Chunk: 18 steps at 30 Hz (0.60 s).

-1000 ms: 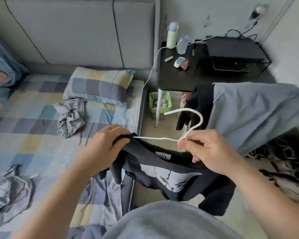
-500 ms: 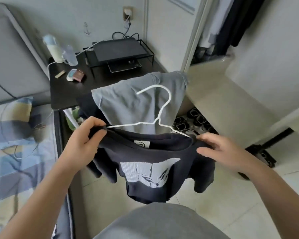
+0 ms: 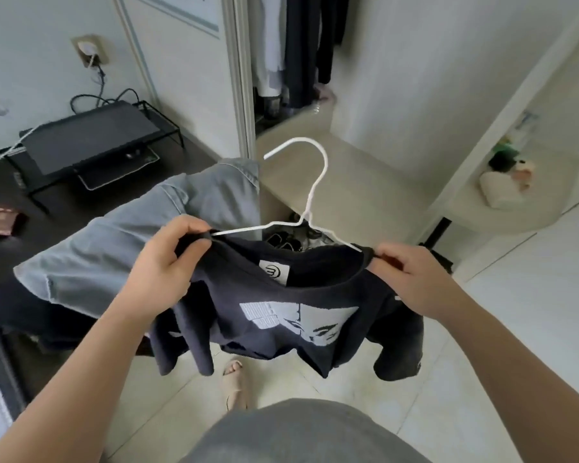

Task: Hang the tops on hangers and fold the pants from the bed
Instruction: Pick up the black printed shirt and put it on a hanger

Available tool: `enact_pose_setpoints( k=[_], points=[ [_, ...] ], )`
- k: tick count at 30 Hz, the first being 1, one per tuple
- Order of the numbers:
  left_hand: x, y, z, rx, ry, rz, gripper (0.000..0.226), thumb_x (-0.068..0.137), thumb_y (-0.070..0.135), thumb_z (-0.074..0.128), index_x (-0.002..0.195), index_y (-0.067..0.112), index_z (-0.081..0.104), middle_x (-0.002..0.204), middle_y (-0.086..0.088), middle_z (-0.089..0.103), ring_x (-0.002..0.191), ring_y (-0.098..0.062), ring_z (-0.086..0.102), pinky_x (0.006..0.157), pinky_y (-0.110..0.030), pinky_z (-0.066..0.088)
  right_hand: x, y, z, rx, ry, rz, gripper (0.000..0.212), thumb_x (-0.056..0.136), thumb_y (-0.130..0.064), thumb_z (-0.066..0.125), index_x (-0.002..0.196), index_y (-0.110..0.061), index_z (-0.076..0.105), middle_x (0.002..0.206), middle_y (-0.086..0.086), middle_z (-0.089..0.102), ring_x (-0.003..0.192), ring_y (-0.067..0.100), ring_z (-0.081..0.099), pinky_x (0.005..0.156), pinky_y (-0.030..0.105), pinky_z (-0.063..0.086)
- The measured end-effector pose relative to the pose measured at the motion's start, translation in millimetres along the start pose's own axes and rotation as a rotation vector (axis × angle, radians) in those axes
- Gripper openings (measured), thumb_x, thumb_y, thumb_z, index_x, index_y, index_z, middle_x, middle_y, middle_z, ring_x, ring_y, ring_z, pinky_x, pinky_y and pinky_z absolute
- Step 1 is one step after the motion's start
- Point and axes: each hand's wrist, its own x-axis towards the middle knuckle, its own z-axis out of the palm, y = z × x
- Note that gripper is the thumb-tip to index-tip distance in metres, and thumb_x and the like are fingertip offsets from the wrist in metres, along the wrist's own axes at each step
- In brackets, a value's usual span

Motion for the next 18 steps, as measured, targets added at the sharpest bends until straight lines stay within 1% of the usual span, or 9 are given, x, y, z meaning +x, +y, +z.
enact_pose_setpoints(
  k=[3, 5, 7, 9, 10, 12, 14, 16, 18],
  points=[
    [41, 4, 14, -0.022, -0.052, 0.093, 0.037, 0.099, 0.008, 0.06, 0.093, 0.044, 0.056, 0.096, 0.018, 0.061, 0.081, 0.001, 0.058, 0.068, -0.005, 0.043, 16, -12, -7, -0.01, 0.016, 0.025, 0.043, 0.102, -0.026, 0.055, 0.076, -0.06, 0.057, 0.068, -0.028, 0.059, 0.068, -0.006, 0.057, 0.063, 0.008, 0.039],
    [73, 4, 22, -0.061, -0.083, 0.122, 0.036, 0.098, 0.008, 0.059, 0.094, 0.043, 0.056, 0.097, 0.019, 0.061, 0.081, 0.0, 0.058, 0.067, -0.004, 0.043, 27, -18, -15, 0.006, 0.025, 0.037, 0.037, 0.104, -0.027, 0.053, 0.083, -0.057, 0.061, 0.077, -0.026, 0.064, 0.076, -0.005, 0.061, 0.067, 0.008, 0.041],
    [111, 3, 30, -0.082, -0.123, 0.167, 0.034, 0.098, 0.007, 0.059, 0.096, 0.041, 0.057, 0.097, 0.021, 0.062, 0.085, 0.001, 0.059, 0.072, -0.005, 0.043, 39, -21, -26, 0.054, 0.045, 0.071, 0.025, 0.104, -0.032, 0.051, 0.086, -0.041, 0.065, 0.077, -0.016, 0.066, 0.074, 0.002, 0.063, 0.067, 0.015, 0.046],
    [151, 3, 39, -0.091, -0.18, 0.205, 0.03, 0.099, 0.007, 0.059, 0.096, 0.037, 0.058, 0.096, 0.019, 0.062, 0.09, 0.002, 0.058, 0.082, -0.011, 0.042, 50, -24, -40, 0.091, 0.096, 0.109, 0.037, 0.105, -0.036, 0.047, 0.069, -0.031, 0.053, 0.063, -0.013, 0.051, 0.059, 0.005, 0.051, 0.06, 0.018, 0.041],
    [171, 5, 43, -0.1, -0.208, 0.222, 0.029, 0.099, 0.008, 0.059, 0.095, 0.037, 0.059, 0.094, 0.019, 0.062, 0.09, 0.002, 0.058, 0.083, -0.013, 0.042, 56, -27, -46, 0.096, 0.136, 0.139, 0.043, 0.106, -0.037, 0.045, 0.064, -0.028, 0.044, 0.06, -0.012, 0.041, 0.056, 0.005, 0.042, 0.057, 0.017, 0.035],
    [212, 12, 54, -0.116, -0.257, 0.269, 0.031, 0.099, 0.008, 0.058, 0.092, 0.038, 0.058, 0.09, 0.022, 0.061, 0.087, 0.004, 0.057, 0.08, -0.01, 0.04, 68, -34, -60, 0.083, 0.223, 0.197, 0.047, 0.106, -0.038, 0.045, 0.06, -0.026, 0.037, 0.059, -0.013, 0.034, 0.054, 0.005, 0.035, 0.054, 0.017, 0.03],
    [250, 20, 66, -0.126, -0.298, 0.309, 0.031, 0.098, 0.008, 0.059, 0.092, 0.038, 0.06, 0.092, 0.02, 0.062, 0.09, 0.0, 0.058, 0.084, -0.015, 0.042, 78, -42, -74, 0.077, 0.284, 0.232, 0.047, 0.103, -0.039, 0.05, 0.059, -0.026, 0.041, 0.057, -0.014, 0.037, 0.053, 0.005, 0.038, 0.052, 0.014, 0.032],
    [286, 29, 78, -0.149, -0.336, 0.339, 0.026, 0.098, 0.009, 0.059, 0.095, 0.034, 0.064, 0.095, 0.012, 0.064, 0.095, -0.01, 0.061, 0.088, -0.027, 0.045, 89, -50, -87, 0.112, 0.312, 0.275, 0.042, 0.1, -0.043, 0.056, 0.061, -0.025, 0.054, 0.058, -0.011, 0.048, 0.054, 0.005, 0.047, 0.054, 0.012, 0.037],
    [318, 40, 87, -0.156, -0.348, 0.385, 0.027, 0.098, 0.01, 0.06, 0.093, 0.036, 0.064, 0.094, 0.01, 0.066, 0.092, -0.007, 0.062, 0.084, -0.025, 0.045, 102, -59, -97, 0.215, 0.355, 0.315, 0.035, 0.096, -0.043, 0.062, 0.069, -0.019, 0.063, 0.065, -0.001, 0.059, 0.059, 0.009, 0.057, 0.059, 0.017, 0.045]
  ],
)
